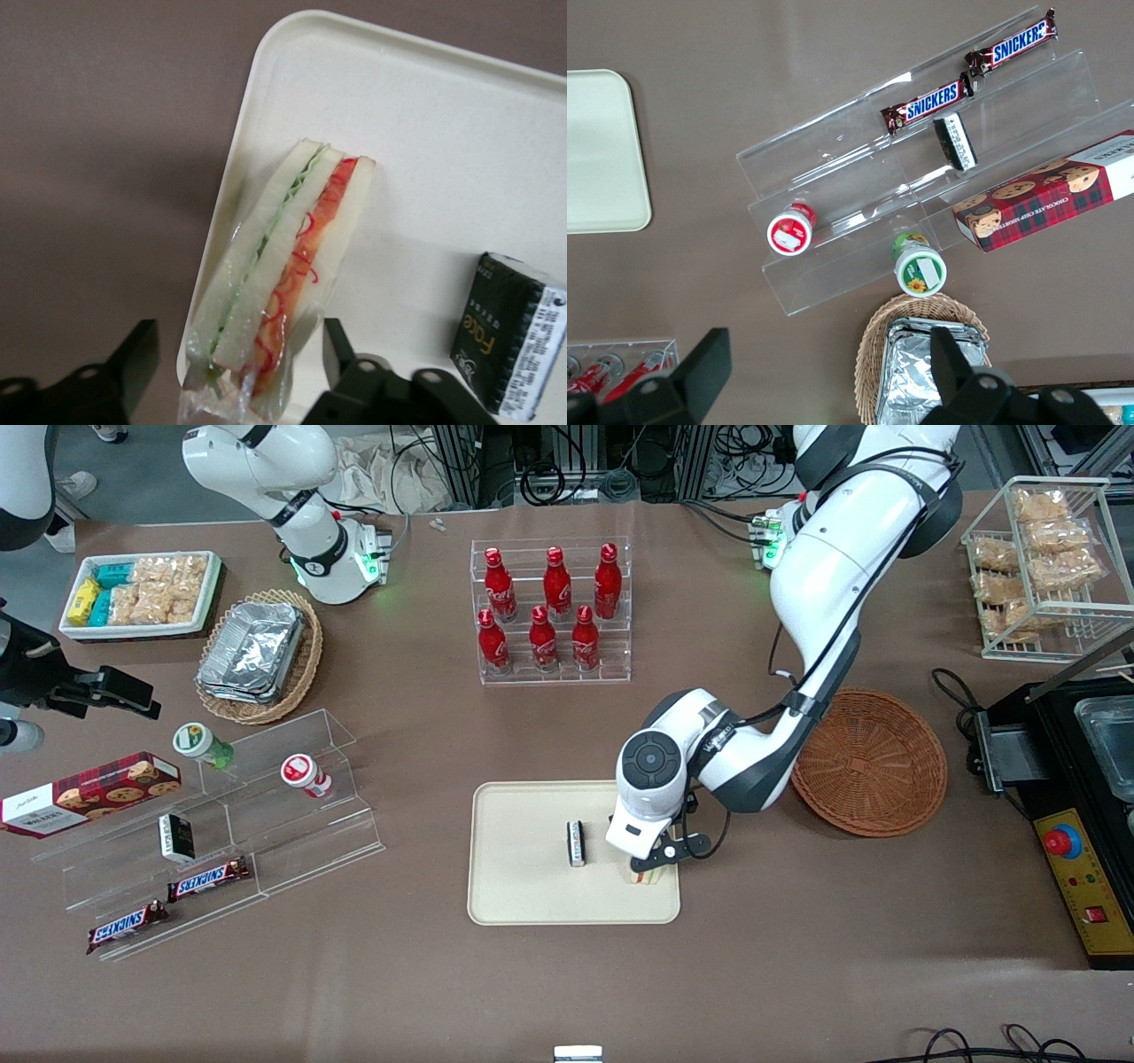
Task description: Place sandwich from basket to tray
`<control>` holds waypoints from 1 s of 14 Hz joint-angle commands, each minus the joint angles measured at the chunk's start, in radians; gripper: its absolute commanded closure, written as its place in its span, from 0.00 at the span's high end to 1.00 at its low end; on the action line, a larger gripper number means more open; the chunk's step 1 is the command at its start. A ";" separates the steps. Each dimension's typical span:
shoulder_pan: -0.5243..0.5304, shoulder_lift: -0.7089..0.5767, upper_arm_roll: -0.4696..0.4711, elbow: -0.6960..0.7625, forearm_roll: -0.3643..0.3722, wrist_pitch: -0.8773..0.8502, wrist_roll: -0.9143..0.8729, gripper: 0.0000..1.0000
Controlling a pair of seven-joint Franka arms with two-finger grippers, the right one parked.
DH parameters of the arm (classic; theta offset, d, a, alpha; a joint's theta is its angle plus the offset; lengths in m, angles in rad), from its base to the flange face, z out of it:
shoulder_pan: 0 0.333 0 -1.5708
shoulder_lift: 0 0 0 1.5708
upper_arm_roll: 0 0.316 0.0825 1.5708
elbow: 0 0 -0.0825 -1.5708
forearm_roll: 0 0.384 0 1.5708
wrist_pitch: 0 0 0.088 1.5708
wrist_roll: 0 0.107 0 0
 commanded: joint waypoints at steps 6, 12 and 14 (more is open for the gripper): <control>0.072 -0.184 -0.001 0.022 -0.045 -0.173 0.022 1.00; 0.376 -0.512 -0.031 -0.131 -0.258 -0.220 0.344 1.00; 0.411 -0.641 0.000 -0.249 -0.348 -0.212 0.518 1.00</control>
